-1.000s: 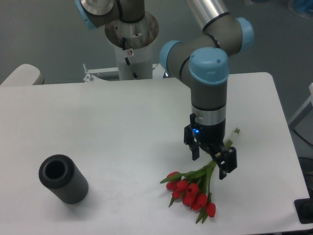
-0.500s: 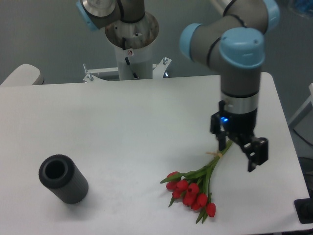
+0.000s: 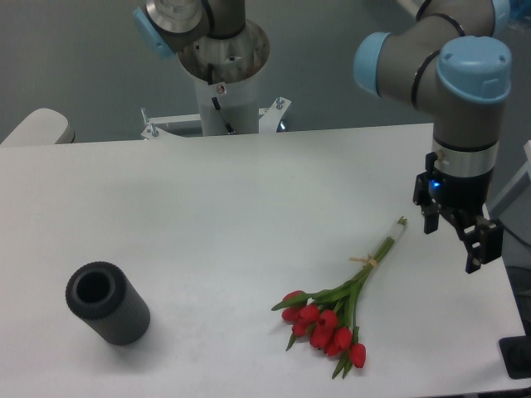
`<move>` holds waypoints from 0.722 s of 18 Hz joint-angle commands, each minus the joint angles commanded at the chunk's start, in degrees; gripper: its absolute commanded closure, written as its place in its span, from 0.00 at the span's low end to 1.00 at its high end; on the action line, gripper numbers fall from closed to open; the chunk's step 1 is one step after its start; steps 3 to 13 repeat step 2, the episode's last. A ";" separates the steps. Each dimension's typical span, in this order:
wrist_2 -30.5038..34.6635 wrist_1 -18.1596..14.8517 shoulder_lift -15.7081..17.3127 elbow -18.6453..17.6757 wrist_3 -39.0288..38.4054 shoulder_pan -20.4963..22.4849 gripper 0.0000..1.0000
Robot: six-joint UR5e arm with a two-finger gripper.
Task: Place the flowers on the table
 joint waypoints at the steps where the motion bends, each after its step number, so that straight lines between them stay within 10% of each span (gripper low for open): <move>1: 0.00 0.00 0.09 0.00 0.00 0.00 0.00; 13: -0.09 -0.09 0.09 -0.09 0.00 0.00 0.00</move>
